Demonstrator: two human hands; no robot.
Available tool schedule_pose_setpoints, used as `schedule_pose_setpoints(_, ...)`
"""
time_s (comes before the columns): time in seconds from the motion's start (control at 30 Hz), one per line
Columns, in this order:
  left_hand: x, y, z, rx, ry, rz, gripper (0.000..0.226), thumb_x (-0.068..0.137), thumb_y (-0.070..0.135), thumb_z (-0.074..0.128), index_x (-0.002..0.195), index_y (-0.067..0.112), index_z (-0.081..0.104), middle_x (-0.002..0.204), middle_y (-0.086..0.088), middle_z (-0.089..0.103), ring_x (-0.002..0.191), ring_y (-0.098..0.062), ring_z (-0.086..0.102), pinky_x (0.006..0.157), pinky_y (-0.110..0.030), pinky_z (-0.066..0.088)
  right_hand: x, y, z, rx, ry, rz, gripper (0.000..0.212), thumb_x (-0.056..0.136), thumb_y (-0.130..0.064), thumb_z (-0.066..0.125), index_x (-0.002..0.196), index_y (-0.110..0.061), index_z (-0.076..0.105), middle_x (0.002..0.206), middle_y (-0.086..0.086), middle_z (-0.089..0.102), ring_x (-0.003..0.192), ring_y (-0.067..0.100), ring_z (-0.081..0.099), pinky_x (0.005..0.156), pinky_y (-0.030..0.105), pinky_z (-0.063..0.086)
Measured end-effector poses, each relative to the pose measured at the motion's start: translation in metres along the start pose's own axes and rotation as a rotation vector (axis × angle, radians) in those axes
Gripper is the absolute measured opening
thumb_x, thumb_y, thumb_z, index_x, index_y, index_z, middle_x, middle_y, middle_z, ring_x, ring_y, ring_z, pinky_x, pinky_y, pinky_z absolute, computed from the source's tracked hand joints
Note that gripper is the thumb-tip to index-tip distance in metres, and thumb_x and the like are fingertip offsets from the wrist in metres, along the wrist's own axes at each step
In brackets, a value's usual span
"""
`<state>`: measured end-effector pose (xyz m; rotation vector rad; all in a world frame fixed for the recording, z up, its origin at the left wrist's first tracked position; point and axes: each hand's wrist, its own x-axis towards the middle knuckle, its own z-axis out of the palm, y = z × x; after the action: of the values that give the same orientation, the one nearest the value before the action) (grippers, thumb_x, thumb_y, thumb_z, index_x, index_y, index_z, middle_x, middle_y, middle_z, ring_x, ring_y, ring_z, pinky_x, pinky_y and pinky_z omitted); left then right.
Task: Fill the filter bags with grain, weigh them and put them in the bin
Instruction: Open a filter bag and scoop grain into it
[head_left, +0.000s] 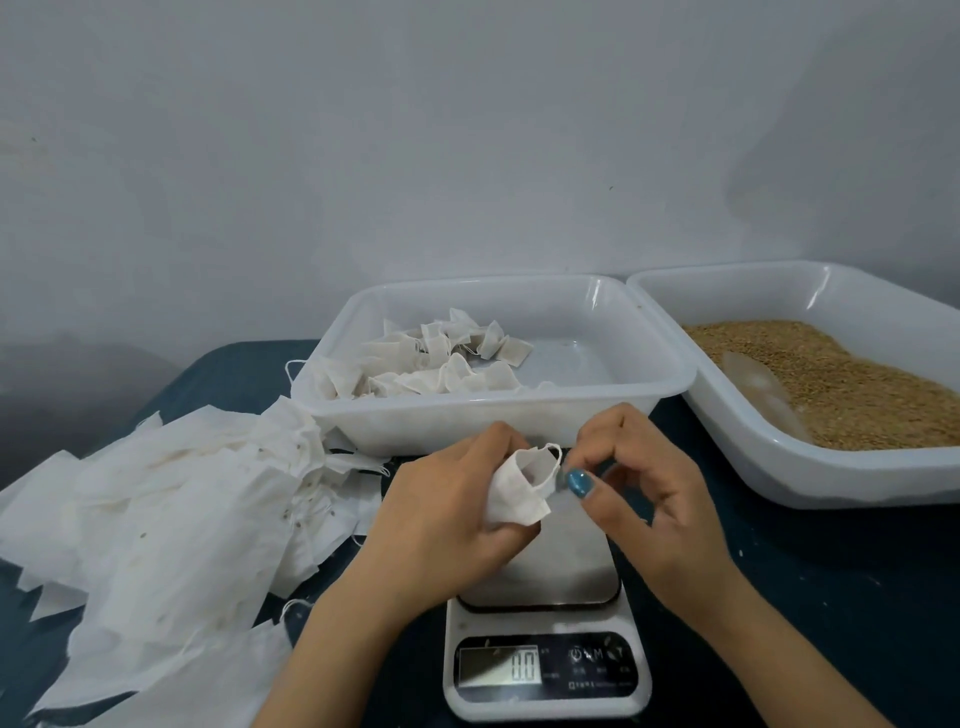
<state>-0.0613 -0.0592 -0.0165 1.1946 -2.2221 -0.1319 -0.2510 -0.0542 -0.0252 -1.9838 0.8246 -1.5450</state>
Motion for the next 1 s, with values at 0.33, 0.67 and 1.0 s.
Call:
schedule_pose_setpoints(0.33,-0.002,0.001,0.002,-0.082,-0.026,0.0,0.028,0.073,0.052,0.049,0.096,0.039,0.042,0.078,0.016,0.057,0.072,-0.011,0.054,0.06,-0.028,0.044,0.001,0.009,-0.001,-0.056,0.032,0.199,0.045,0.087,-0.014,0.06,0.128,-0.032,0.06,0.113,-0.014,0.057,0.097,0.016,0.059,0.069,0.026,0.052)
schedule_pose_setpoints(0.67,-0.002,0.009,0.003,-0.117,-0.115,0.004,0.026,0.068,0.048,0.053,0.091,0.044,0.041,0.08,0.028,0.053,0.072,0.0,0.051,0.057,-0.013,0.032,0.002,0.005,0.0,-0.055,0.143,0.119,0.01,0.09,-0.033,0.068,0.09,-0.023,0.072,0.09,-0.01,0.066,0.083,0.013,0.065,0.066,0.017,0.05)
schedule_pose_setpoints(1.0,-0.003,0.012,0.006,-0.184,-0.049,0.001,0.029,0.07,0.04,0.063,0.094,0.038,0.046,0.085,0.018,0.059,0.074,-0.007,0.057,0.059,-0.022,0.044,0.001,0.018,-0.005,-0.136,0.068,0.381,0.011,0.084,-0.028,0.074,0.092,-0.036,0.074,0.08,-0.014,0.072,0.066,0.002,0.06,0.061,0.014,0.046)
